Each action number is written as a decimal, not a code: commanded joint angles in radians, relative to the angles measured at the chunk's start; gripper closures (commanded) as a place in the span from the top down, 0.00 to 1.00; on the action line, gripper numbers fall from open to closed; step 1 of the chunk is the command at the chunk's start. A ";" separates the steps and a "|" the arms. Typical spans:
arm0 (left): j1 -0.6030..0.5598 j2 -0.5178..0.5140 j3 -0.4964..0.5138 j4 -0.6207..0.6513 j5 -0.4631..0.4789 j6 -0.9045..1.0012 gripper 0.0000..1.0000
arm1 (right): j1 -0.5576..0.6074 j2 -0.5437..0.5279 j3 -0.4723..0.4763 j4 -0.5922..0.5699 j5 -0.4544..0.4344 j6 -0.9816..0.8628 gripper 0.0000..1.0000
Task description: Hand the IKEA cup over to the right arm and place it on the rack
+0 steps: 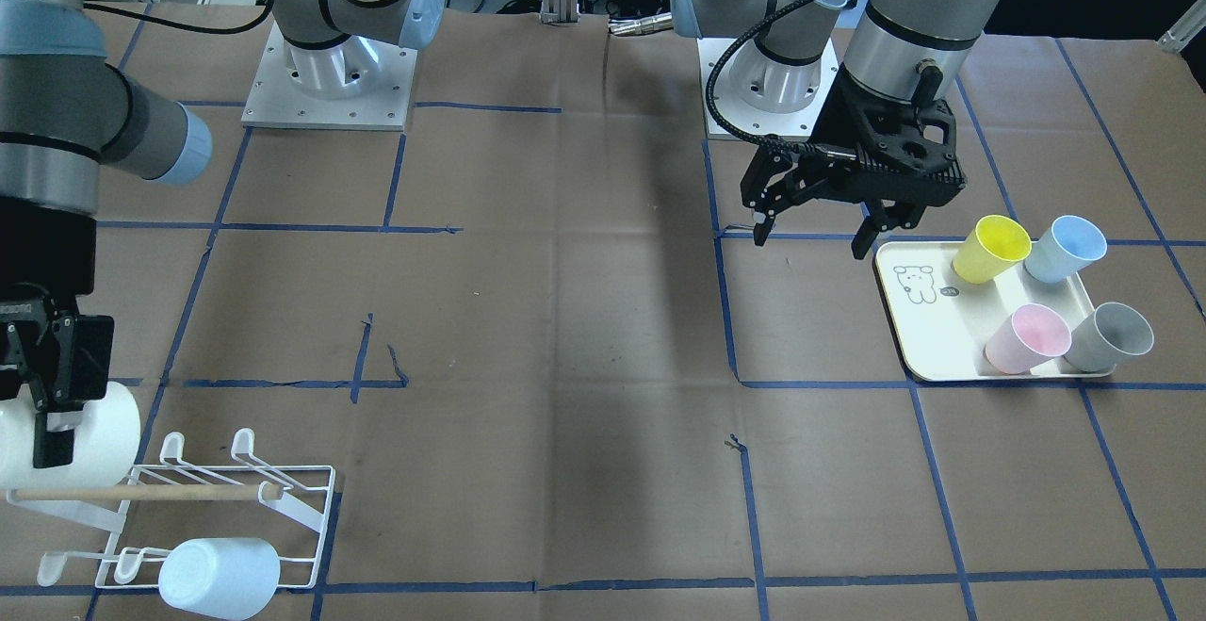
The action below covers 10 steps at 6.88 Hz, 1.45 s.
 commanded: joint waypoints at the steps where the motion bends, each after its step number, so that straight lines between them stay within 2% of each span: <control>1: 0.012 0.070 -0.001 -0.203 0.033 -0.014 0.99 | -0.023 0.107 -0.107 -0.004 -0.005 -0.272 0.10; 3: 0.030 0.075 0.005 -0.203 0.034 -0.005 0.99 | -0.023 0.203 -0.207 -0.012 -0.002 -0.366 0.09; 5: 0.061 0.077 -0.002 -0.200 0.034 -0.004 0.99 | -0.023 0.266 -0.201 -0.100 -0.008 -0.391 0.09; 8: 0.054 0.066 0.018 -0.200 0.034 -0.019 0.99 | -0.030 0.289 -0.172 -0.105 0.004 -0.391 0.10; 9: 0.049 0.062 0.017 -0.201 0.098 -0.022 0.99 | -0.030 0.293 -0.170 -0.105 0.006 -0.391 0.10; 10: 0.040 0.058 0.018 -0.200 0.099 -0.028 0.99 | -0.033 0.292 -0.163 -0.104 0.006 -0.391 0.10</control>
